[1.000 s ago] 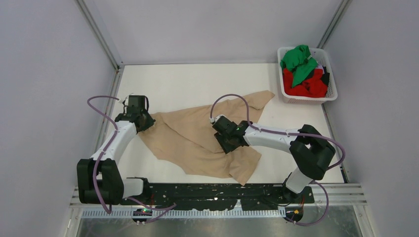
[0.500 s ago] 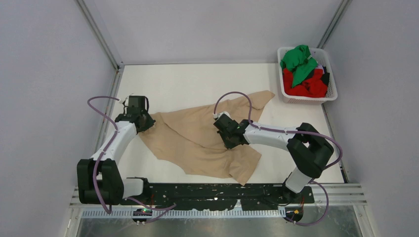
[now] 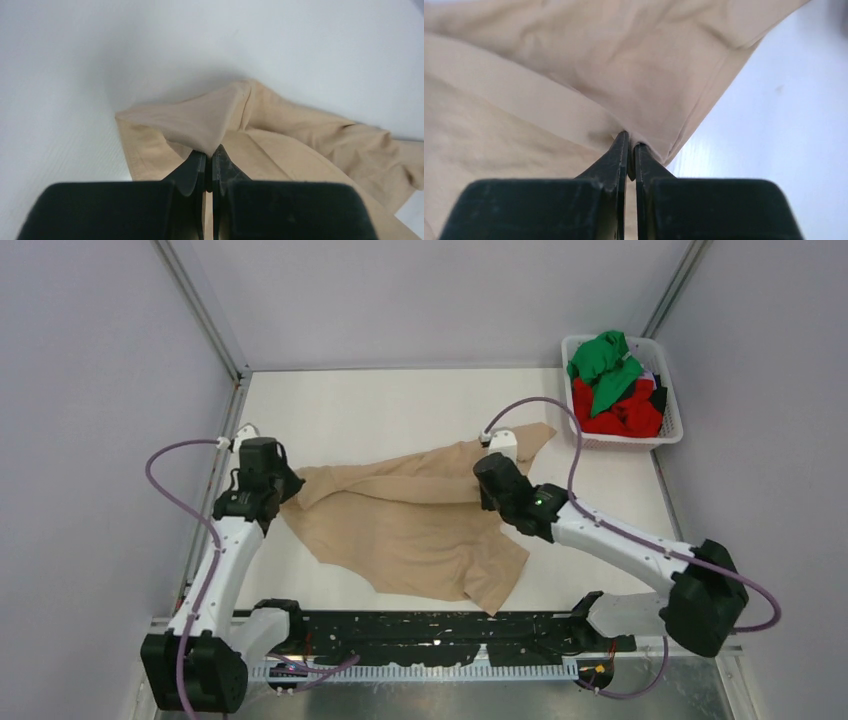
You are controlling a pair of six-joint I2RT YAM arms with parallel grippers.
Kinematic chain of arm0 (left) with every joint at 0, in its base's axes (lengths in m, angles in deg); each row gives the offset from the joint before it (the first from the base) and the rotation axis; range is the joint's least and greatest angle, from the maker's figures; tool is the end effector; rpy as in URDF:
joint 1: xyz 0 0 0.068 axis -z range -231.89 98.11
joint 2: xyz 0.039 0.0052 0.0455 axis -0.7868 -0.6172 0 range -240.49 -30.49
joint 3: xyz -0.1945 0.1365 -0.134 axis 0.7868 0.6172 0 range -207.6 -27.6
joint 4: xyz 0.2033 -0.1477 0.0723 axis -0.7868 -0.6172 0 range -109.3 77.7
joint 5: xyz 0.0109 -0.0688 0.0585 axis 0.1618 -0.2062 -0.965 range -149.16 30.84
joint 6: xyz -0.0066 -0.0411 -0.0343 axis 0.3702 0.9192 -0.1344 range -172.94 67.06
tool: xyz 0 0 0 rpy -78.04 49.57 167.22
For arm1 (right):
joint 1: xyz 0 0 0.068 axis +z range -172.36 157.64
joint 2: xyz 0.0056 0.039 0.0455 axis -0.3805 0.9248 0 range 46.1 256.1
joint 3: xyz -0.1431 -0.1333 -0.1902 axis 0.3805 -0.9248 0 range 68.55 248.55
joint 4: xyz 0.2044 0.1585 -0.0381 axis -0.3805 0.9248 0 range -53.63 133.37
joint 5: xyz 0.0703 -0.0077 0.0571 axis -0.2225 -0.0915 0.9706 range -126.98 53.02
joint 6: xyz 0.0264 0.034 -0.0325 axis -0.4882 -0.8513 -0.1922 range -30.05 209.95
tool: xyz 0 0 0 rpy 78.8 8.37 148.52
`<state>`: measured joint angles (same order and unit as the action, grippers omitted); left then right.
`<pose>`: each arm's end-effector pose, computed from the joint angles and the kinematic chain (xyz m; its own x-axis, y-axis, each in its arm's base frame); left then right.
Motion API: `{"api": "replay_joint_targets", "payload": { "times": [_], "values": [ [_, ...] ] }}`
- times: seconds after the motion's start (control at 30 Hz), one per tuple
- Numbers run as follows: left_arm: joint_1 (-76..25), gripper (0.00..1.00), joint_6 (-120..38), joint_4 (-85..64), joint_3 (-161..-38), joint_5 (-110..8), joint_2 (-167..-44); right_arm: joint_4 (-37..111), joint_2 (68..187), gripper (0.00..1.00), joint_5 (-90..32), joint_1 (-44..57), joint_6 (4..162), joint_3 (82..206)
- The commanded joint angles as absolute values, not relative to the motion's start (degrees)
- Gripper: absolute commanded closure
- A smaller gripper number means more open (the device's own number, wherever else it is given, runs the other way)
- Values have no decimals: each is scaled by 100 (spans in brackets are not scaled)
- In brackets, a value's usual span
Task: Fold and stack the t-shirts
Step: Flatten out the tshirt
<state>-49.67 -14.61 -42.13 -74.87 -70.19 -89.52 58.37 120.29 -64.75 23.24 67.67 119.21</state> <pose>0.2178 -0.0016 0.2763 -0.4552 -0.5915 -0.6655 -0.4936 0.7897 -0.3643 0.2011 0.1817 0.2494 -0.6151 -0.1487 -0.7743 -0.1844 0.9819 -0.0421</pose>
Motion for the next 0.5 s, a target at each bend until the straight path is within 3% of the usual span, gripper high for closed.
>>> {"api": "replay_joint_targets", "payload": {
  "times": [0.0,0.27,0.47],
  "values": [
    [-4993,100,-1541,-4285,-7946,-6882,-8025,4885,10741,95,-7571,2208,7234,11837],
    [-4978,100,-1821,-4690,-9647,-6532,-6711,4514,9131,95,-8042,2193,8536,12877],
    [-4978,100,-2067,-5267,-11600,-6267,-6698,4916,8626,95,-7510,2188,8948,14139]
  ]
}}
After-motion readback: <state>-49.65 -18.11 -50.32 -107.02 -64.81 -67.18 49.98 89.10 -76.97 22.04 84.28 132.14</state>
